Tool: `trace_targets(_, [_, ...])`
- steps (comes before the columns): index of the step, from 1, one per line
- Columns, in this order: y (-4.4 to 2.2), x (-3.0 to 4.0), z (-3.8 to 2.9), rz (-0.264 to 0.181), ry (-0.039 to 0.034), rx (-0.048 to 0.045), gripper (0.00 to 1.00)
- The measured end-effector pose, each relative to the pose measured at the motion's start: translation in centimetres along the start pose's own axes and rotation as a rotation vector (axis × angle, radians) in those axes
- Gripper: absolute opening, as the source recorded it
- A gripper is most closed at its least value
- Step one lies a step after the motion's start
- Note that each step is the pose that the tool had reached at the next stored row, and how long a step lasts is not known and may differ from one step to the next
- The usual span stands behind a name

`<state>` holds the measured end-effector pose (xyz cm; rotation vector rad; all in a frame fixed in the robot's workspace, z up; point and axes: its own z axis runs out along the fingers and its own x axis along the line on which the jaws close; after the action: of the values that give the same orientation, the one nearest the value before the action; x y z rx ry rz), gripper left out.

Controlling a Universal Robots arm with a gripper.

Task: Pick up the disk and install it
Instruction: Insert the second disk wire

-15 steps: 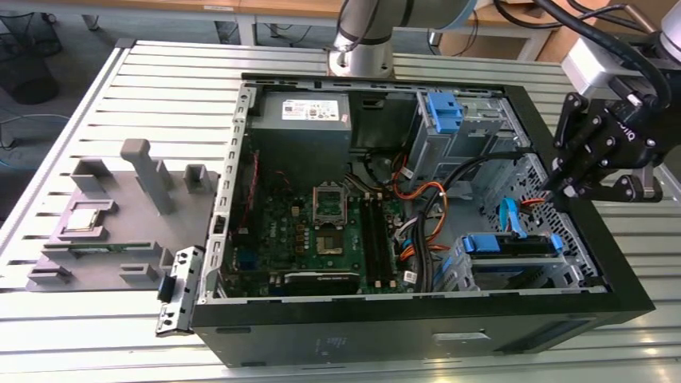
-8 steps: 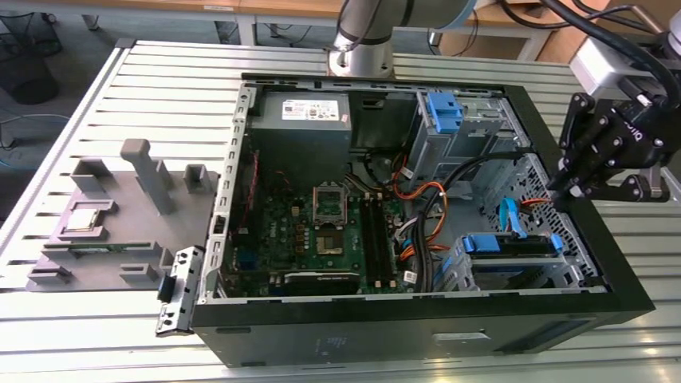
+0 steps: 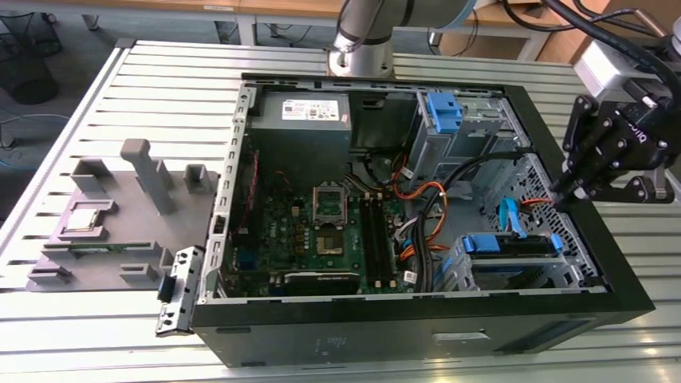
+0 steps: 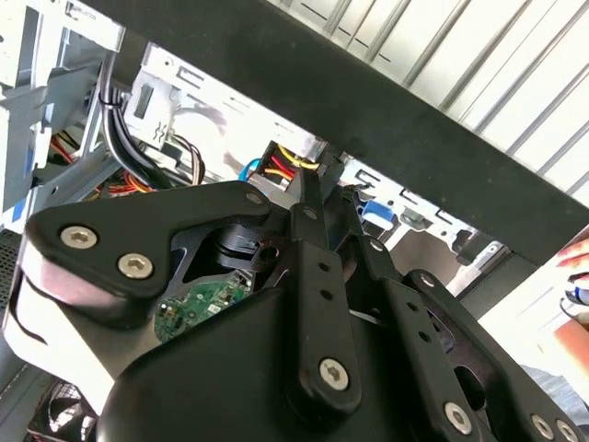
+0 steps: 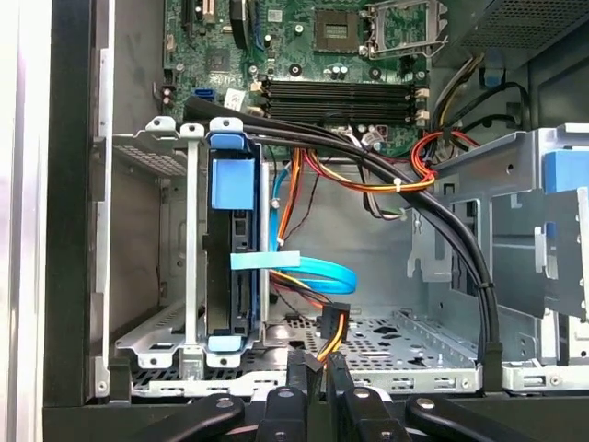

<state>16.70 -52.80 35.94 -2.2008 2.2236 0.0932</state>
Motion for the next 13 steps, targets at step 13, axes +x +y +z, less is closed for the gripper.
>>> trace_targets(13, [-0.86,-0.17,0.56,0.001,0.0374,0.0004,0.24])
